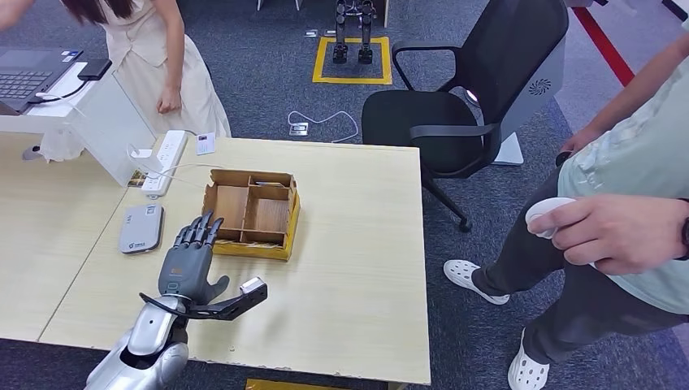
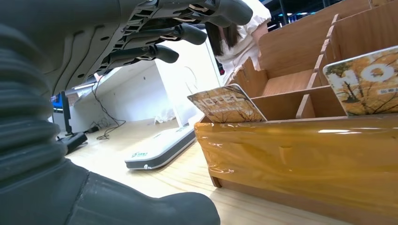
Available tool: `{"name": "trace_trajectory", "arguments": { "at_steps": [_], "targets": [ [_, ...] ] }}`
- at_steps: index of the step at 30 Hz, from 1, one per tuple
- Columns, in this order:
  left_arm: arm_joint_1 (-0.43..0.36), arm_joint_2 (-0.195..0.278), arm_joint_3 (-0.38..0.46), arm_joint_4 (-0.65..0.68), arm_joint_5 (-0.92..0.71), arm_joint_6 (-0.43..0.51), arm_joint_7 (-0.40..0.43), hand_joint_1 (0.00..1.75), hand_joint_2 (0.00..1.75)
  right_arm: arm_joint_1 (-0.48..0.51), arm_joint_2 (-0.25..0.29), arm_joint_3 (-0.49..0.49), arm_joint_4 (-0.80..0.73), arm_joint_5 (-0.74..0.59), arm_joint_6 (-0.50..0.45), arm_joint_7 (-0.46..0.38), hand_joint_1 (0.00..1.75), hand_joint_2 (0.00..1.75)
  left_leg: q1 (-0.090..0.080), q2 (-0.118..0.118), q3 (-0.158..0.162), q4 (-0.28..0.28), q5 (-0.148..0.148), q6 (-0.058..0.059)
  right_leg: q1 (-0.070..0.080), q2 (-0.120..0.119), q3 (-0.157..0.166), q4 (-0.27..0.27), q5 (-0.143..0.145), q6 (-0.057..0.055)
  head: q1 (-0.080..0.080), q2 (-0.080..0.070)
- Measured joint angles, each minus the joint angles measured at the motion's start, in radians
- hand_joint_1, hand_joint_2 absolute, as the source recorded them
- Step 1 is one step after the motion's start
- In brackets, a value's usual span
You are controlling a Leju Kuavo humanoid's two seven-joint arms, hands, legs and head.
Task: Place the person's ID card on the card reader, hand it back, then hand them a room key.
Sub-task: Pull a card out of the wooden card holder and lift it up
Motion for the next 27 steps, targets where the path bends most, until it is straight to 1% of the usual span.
{"name": "trace_trajectory", "arguments": {
  "at_steps": [11, 18, 27],
  "targets": [
    [0.0, -0.004, 0.007, 0.024, -0.07, 0.016, 0.037, 0.0, 1.75, 0.003, 0.007, -0.02, 0.0, 0.019, 0.011, -0.011, 0.0, 1.75, 0.0, 0.0, 0.0, 0.0, 0.0, 0.0, 0.0, 0.0, 0.0, 0.0, 0.0, 0.0, 0.0, 0.0],
    [0.0, -0.007, 0.01, 0.028, -0.079, 0.016, 0.038, 0.0, 1.75, 0.004, 0.011, -0.03, 0.0, 0.028, 0.017, -0.014, 0.0, 1.75, 0.0, 0.0, 0.0, 0.0, 0.0, 0.0, 0.0, 0.0, 0.0, 0.0, 0.0, 0.0, 0.0, 0.0],
    [-0.002, -0.014, 0.014, 0.039, -0.105, 0.024, 0.06, 0.0, 1.75, 0.004, 0.015, -0.042, 0.0, 0.033, 0.02, -0.021, 0.0, 1.75, 0.0, 0.0, 0.0, 0.0, 0.0, 0.0, 0.0, 0.0, 0.0, 0.0, 0.0, 0.0, 0.0, 0.0]
  ]
}}
